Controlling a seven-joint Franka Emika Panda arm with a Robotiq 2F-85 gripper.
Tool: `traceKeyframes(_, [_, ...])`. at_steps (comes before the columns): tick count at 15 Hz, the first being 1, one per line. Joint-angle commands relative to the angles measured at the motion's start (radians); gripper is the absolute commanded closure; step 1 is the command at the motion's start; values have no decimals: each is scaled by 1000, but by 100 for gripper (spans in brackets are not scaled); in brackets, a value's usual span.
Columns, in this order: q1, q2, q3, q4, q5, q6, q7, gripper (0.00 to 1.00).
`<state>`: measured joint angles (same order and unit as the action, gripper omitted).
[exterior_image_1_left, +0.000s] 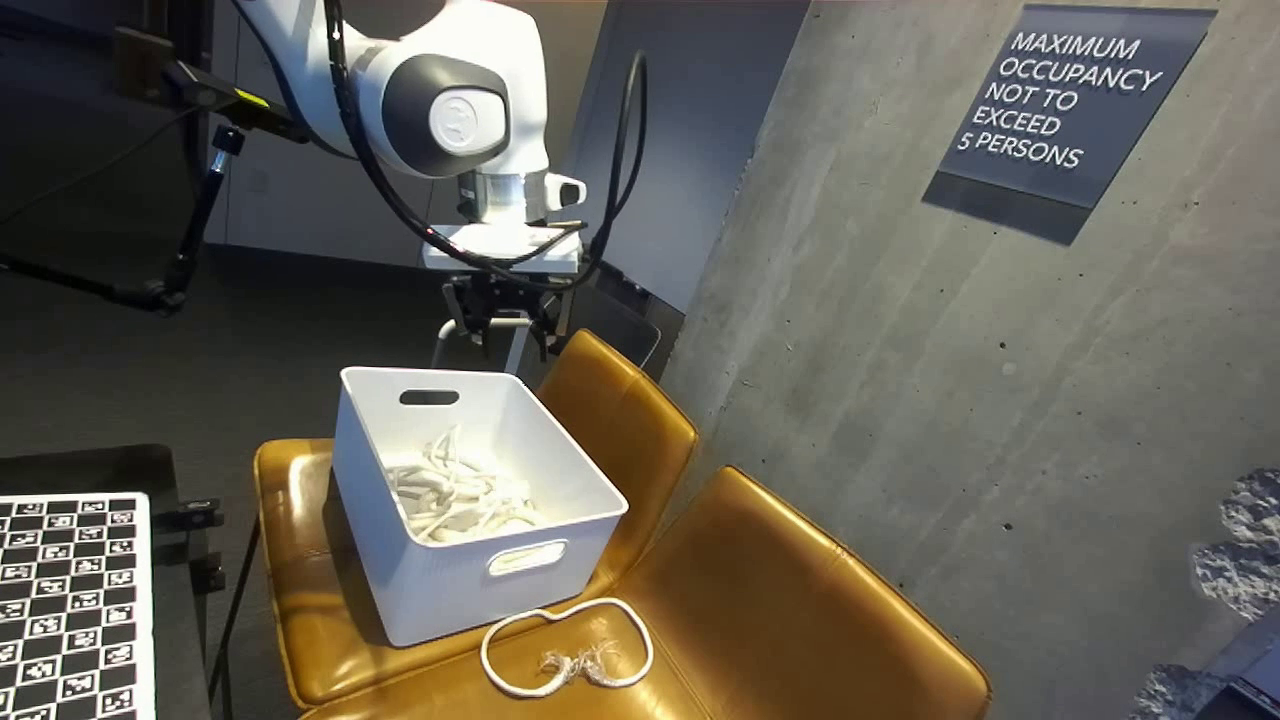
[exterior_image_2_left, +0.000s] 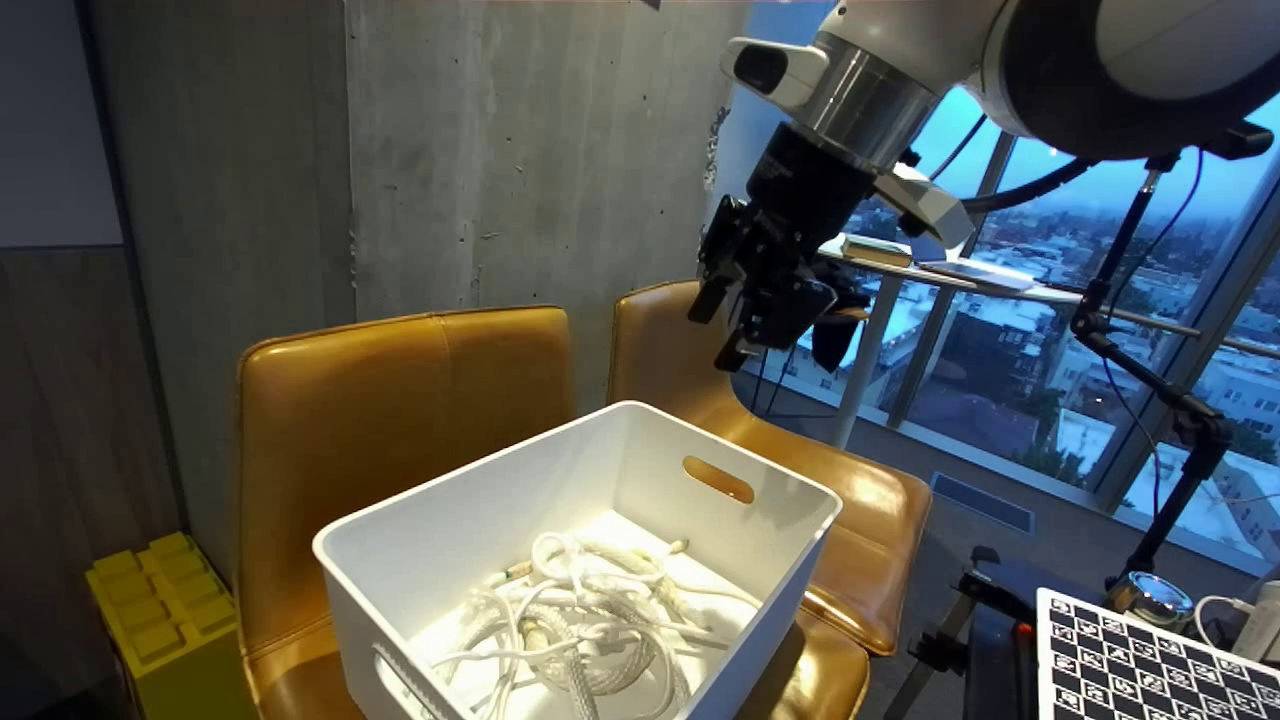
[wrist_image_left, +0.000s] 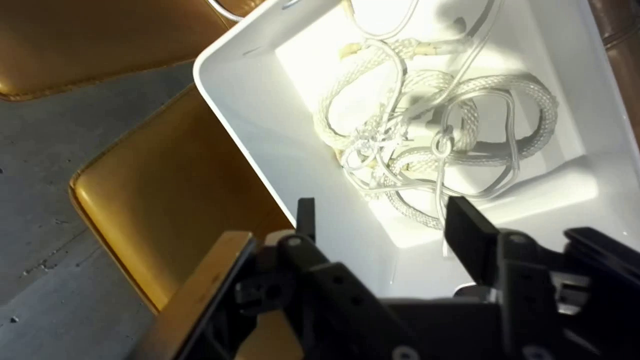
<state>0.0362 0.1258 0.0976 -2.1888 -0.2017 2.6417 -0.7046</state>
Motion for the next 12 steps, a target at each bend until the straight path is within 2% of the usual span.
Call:
traceKeyframes(1, [-62,37,-37,6,35,38,-88,2])
traceKeyframes(6, [-186,164,-95,84,88,41,-210,0])
traceKeyframes(12, [-289,377,-84,263,131,13,-274,0])
